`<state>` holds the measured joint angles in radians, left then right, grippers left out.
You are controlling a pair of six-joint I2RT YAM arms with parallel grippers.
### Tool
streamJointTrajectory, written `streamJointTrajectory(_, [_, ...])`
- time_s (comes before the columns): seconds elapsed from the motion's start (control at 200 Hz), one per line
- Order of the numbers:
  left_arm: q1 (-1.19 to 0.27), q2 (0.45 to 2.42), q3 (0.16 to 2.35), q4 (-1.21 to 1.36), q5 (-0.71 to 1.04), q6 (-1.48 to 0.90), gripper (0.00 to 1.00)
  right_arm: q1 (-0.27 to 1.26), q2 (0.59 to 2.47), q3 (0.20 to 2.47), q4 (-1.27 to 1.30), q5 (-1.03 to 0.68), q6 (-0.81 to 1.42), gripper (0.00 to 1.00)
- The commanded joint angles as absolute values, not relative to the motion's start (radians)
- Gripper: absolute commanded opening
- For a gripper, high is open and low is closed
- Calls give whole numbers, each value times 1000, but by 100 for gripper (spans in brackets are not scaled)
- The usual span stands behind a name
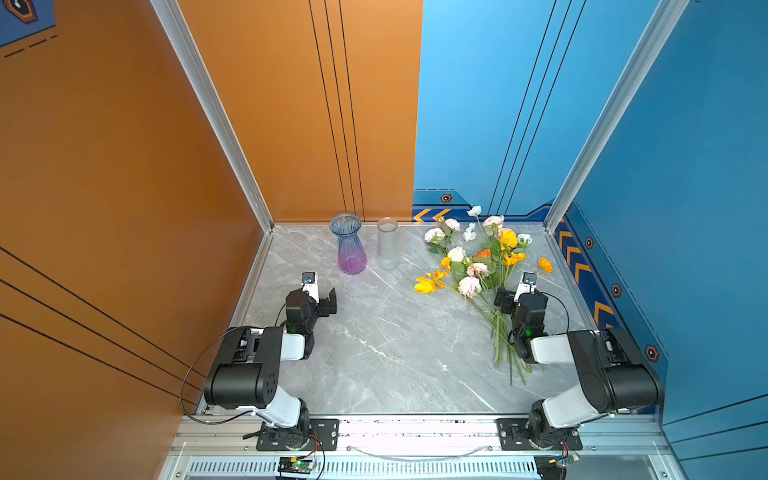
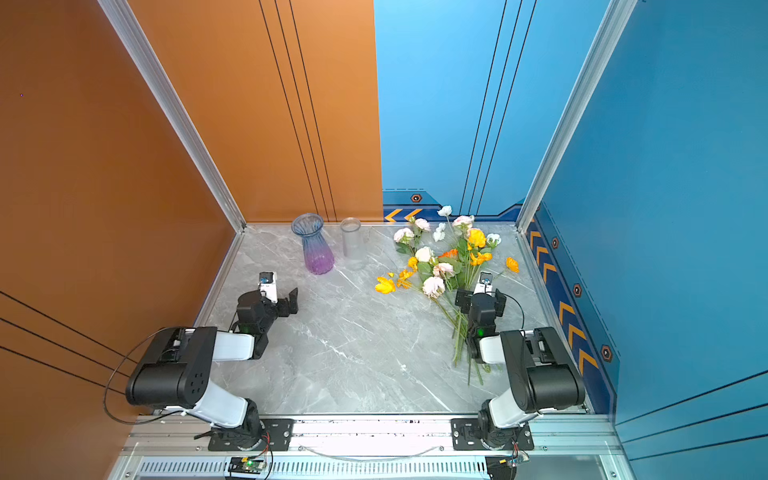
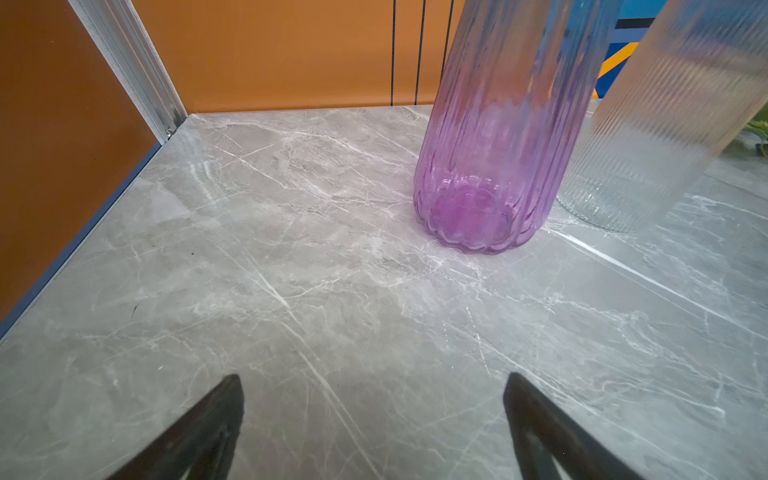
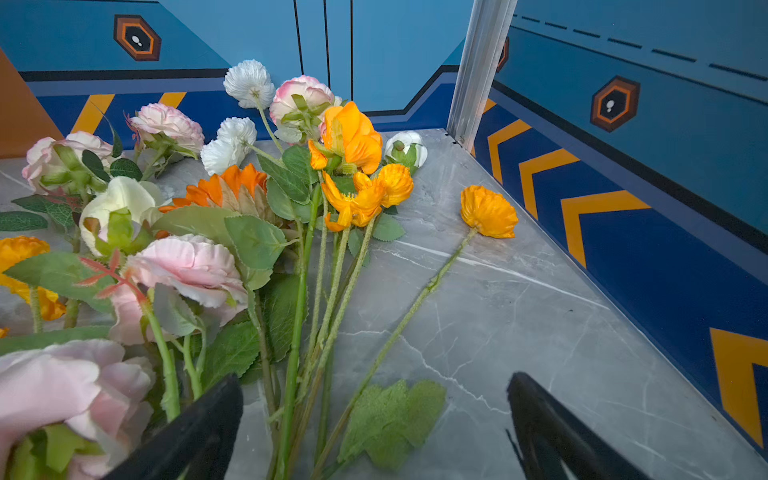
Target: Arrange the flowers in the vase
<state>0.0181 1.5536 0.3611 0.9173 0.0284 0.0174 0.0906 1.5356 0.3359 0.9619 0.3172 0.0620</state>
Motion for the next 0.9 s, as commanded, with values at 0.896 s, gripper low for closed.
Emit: streamJointTrajectory(0.896, [-5, 1547, 370, 931, -90, -4, 98, 78, 1548, 342, 973, 290, 56, 100])
